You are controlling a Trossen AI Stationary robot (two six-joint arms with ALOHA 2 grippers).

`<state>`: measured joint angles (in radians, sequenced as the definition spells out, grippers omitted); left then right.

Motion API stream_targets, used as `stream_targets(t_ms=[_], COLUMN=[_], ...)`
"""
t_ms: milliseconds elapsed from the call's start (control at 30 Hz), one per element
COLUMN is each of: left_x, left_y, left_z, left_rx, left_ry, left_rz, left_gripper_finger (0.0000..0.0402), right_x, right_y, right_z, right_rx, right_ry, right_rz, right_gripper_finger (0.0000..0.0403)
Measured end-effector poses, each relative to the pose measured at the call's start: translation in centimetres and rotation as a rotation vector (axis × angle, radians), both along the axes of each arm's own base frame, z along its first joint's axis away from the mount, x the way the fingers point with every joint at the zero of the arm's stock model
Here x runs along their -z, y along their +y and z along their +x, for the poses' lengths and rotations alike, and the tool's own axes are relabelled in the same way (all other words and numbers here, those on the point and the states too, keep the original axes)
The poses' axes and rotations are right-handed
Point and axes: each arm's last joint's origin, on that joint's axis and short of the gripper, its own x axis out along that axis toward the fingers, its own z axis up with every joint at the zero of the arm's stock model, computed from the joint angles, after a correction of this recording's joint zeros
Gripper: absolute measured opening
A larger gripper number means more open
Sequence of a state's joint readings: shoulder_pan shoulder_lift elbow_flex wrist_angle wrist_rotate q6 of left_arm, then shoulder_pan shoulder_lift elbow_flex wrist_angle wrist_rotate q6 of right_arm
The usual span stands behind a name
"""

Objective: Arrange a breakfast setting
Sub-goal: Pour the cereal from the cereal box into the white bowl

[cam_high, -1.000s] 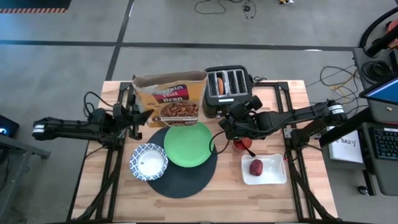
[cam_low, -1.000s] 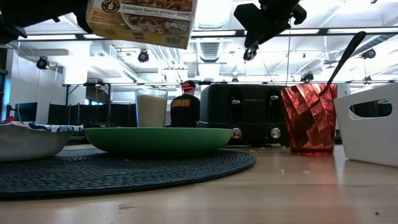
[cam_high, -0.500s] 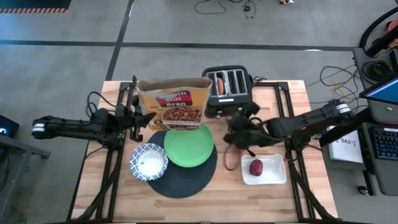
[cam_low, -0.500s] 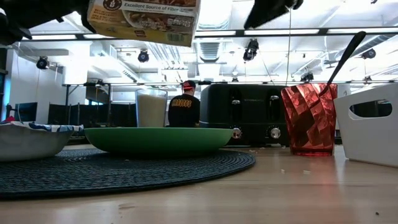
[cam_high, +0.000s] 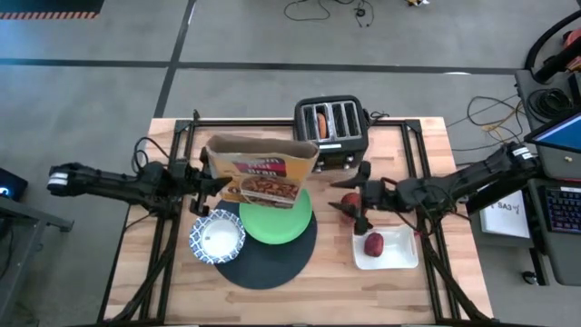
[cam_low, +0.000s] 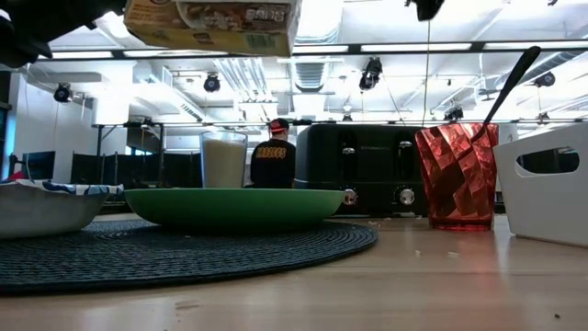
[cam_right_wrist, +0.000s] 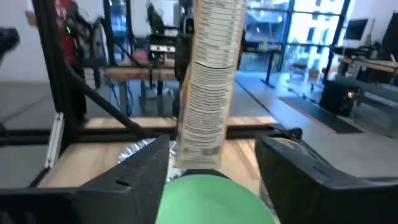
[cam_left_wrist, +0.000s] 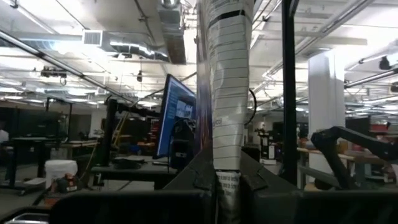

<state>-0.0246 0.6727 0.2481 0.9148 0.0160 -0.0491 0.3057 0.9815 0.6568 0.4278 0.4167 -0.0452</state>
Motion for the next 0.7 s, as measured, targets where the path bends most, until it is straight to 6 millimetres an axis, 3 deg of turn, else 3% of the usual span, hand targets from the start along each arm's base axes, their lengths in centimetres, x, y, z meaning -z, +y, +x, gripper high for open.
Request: stream_targets(t_ms=[233,400,700], left_x=[0.2,0.4,1.1], left_y=[0.0,0.0,-0.1], left_z=[0.8,1.4,2.8], left_rx=[0.009,0.016,0.016], left_ry=[-0.017,-0.031,-0.055], left_rz=[-0.022,-0.037,-0.042], left_gripper_finger=[0.0,0.0,0.0], right_x=[2.7,1.7,-0.8], right_y=[-0.3,-0.2,-0.8], right_z=[0.2,0.6,1.2], right_rx=[0.15,0.16,0.127], right_ry=[-0.033,-0.08,-0.136], right_rz=[0.038,-0.004,-0.033], right_gripper_finger=[0.0308,0.0332,0.0331])
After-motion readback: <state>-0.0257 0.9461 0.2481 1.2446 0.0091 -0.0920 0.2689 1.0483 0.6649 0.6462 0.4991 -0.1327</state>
